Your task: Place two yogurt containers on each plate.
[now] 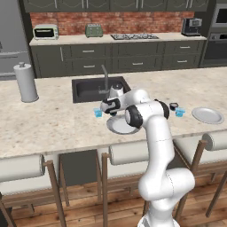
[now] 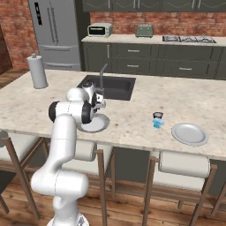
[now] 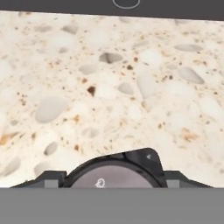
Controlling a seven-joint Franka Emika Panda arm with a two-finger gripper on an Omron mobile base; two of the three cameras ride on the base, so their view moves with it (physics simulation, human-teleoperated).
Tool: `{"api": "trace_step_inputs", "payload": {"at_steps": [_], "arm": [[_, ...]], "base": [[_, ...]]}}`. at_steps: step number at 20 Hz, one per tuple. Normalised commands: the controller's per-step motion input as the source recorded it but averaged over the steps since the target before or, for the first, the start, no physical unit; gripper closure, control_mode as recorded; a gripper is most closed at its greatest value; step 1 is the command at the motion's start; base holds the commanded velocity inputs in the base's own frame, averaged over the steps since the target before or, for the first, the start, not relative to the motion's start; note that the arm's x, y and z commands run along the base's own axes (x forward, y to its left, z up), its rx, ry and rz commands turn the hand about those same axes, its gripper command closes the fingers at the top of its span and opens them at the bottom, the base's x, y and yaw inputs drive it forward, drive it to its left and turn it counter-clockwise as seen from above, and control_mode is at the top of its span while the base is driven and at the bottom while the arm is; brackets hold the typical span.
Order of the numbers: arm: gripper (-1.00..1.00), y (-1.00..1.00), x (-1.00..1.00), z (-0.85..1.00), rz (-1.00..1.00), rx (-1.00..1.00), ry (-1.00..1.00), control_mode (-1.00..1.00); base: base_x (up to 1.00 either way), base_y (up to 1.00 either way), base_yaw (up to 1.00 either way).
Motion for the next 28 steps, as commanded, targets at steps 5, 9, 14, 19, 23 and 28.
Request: {"api": "trace_step_inputs", "payload": {"at_steps": [5, 9, 14, 19, 23, 28], "arm": [[1.0, 0.0, 0.0, -0.03, 0.0, 0.03, 0.0, -1.0], [1.0, -0.02, -0.11, 0.14, -0.04, 0.08, 0.0, -1.0], [1.0, -0.25, -0.61, 0.41, -0.14, 0.06, -0.01, -1.0], [1.0, -0.38, -0.71, 0.16, -0.17, 0.0, 0.0, -1.0], [1.0, -0.3, -0.99, -0.1, -0.21, 0.0, -0.1, -1.0], [1.0, -0.12, -0.51, 0.0, -0.21, 0.0, -0.08, -1.0]], "base": [[0.0, 0.0, 0.0], [0.0, 0.0, 0.0], [0.0, 0.0, 0.0], [0.0, 0.0, 0.0], [0.0, 0.0, 0.0], [0.0, 0.0, 0.0]]}}
